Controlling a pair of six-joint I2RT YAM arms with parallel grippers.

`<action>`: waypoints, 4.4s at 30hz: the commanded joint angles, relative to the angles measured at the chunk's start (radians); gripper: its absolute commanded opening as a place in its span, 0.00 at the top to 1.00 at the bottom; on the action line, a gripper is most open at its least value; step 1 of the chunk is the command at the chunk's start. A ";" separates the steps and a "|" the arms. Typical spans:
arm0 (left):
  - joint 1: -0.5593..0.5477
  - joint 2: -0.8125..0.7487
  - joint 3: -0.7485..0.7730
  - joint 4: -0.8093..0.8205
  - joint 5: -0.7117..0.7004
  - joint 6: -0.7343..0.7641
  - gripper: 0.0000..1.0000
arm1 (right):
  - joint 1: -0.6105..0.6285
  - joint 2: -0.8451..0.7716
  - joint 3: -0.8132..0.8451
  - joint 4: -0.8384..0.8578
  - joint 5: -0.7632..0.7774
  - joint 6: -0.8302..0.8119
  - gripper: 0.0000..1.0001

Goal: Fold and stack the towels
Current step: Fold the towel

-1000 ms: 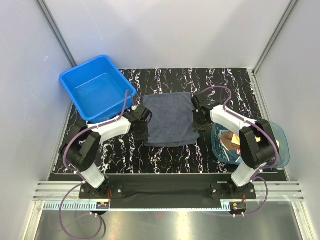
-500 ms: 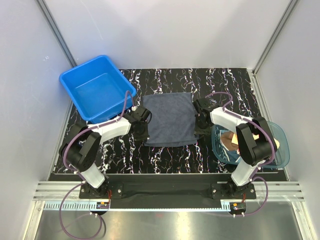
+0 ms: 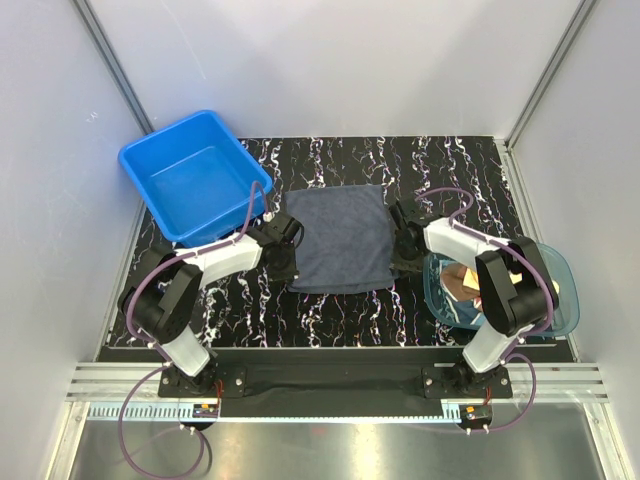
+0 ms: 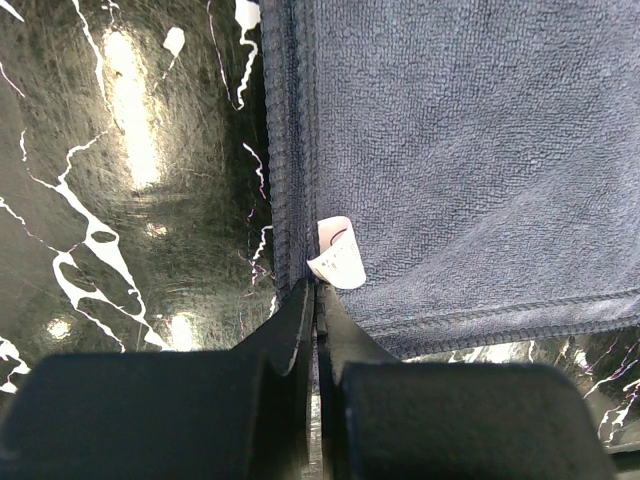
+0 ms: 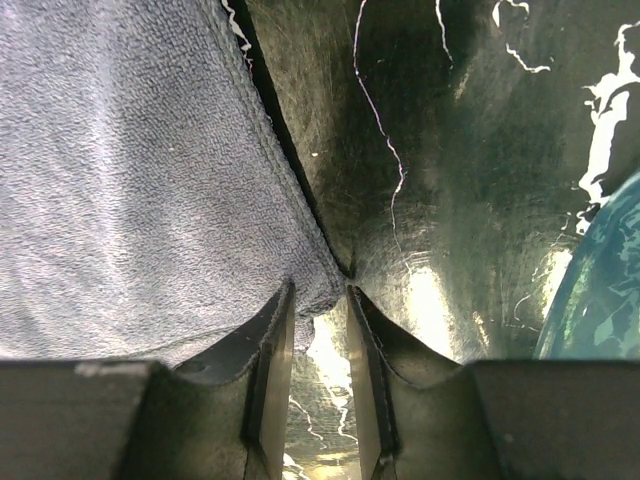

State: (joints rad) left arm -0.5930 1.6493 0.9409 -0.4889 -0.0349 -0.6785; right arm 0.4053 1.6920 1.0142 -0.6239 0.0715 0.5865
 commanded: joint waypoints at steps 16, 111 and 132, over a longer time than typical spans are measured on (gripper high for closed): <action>-0.004 -0.042 0.007 -0.010 -0.030 0.011 1.00 | -0.023 -0.078 -0.072 0.079 0.085 0.093 0.91; -0.008 -0.381 -0.109 -0.188 0.096 0.005 1.00 | -0.016 -0.448 -0.224 0.078 -0.157 0.022 1.00; -0.008 -0.393 -0.314 -0.066 0.124 -0.021 0.69 | 0.041 -0.443 -0.378 0.128 -0.136 0.068 0.88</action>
State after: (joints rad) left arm -0.6003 1.2705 0.6109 -0.5449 0.0948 -0.7021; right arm 0.4389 1.2770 0.6117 -0.4835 -0.0990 0.6273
